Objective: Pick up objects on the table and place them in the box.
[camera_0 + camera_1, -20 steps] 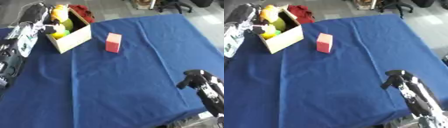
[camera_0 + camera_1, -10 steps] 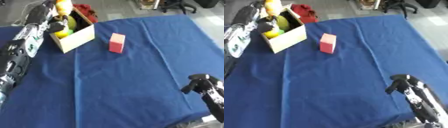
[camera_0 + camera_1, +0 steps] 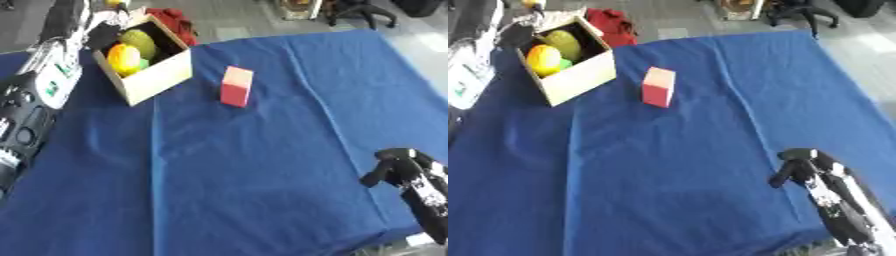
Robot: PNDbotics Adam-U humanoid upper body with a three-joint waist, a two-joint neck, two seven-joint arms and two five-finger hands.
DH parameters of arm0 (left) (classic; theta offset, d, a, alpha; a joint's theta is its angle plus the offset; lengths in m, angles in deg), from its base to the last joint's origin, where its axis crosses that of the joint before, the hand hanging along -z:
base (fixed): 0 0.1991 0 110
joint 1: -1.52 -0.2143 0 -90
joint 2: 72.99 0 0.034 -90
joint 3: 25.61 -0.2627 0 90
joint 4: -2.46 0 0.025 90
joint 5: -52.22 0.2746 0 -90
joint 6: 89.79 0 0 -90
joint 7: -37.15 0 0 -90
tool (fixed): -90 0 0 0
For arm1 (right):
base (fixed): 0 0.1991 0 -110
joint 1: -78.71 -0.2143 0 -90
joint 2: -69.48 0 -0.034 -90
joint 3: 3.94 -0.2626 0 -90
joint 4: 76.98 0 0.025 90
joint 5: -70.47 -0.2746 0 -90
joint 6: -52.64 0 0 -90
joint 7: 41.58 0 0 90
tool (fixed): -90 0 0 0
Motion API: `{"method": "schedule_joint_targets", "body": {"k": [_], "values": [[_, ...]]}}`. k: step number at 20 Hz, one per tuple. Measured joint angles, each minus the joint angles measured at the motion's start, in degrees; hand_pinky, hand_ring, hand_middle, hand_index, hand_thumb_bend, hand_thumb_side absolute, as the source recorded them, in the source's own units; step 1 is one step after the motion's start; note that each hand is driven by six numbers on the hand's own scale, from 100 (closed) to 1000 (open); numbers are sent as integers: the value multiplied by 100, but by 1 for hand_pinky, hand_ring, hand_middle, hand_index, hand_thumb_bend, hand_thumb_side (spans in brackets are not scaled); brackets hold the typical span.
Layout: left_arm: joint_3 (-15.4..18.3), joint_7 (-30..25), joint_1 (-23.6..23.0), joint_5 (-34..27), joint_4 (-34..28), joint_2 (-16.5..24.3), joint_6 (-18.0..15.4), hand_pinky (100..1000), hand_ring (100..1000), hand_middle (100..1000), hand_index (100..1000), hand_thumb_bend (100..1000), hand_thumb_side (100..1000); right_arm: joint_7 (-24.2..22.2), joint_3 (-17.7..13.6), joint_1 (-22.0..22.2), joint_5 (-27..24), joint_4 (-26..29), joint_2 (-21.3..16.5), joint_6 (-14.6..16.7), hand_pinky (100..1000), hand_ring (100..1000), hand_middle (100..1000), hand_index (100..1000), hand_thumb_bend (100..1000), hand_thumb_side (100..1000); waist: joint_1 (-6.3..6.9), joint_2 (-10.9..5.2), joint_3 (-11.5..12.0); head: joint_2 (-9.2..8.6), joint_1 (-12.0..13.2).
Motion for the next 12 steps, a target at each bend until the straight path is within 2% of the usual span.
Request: {"method": "schedule_joint_targets", "body": {"k": [3, 4, 5, 6, 7, 8, 9, 10, 11, 12], "values": [[-24, -466, -1, 221, 95, -1, -96, 848, 827, 926, 1000, 250, 817, 4, 0, 0, 1, -1, 0, 2, 573, 486, 458, 696, 100, 571, 0, 0, 0, -16, -8], [-22, -600, -1, 305, 120, -2, -121, 855, 841, 930, 1000, 341, 851, 7, 0, 0, 1, -1, 0, 4, 573, 486, 458, 696, 100, 571, 0, 0, 0, -16, -13], [-19, -702, -1, 393, 143, -3, -136, 856, 844, 931, 1000, 350, 854, 8, 0, 0, 1, -1, 0, 4, 573, 486, 458, 696, 100, 571, 0, 0, 0, -16, -15], [-15, -773, -1, 476, 150, -3, -141, 870, 865, 940, 1000, 428, 870, 8, 0, 0, 1, -2, 0, 4, 573, 486, 458, 695, 100, 569, 0, 0, 0, -17, -17], [-4, -809, 0, 555, 151, -4, -138, 873, 869, 943, 1000, 448, 869, 8, 0, 0, 2, -2, 0, 4, 573, 486, 458, 695, 100, 569, 0, 0, 0, -17, -18], [9, -824, 0, 639, 151, -4, -129, 876, 880, 949, 1000, 517, 865, 8, 0, 0, 2, -2, 0, 4, 572, 485, 458, 695, 100, 568, 0, 0, 0, -17, -19], [14, -825, 0, 737, 151, -4, -122, 876, 884, 952, 1000, 545, 864, 8, 0, 0, 2, -2, 0, 4, 572, 485, 458, 695, 100, 569, 0, 0, 0, -17, -20], [15, -816, 0, 822, 150, -4, -107, 880, 890, 954, 1000, 625, 832, 8, 0, 0, 3, -2, 0, 4, 572, 485, 457, 695, 100, 571, 0, 0, 1, -17, -20], [15, -799, 1, 918, 150, -4, -88, 880, 891, 955, 1000, 633, 827, 9, 0, 0, 4, -3, 0, 3, 572, 485, 457, 695, 100, 571, 0, 0, 2, -17, -21], [16, -780, 1, 1015, 149, -4, -68, 883, 894, 956, 1000, 680, 790, 9, 0, 0, 6, -3, 0, 3, 572, 485, 457, 695, 100, 570, 0, 0, 4, -17, -21]]}}
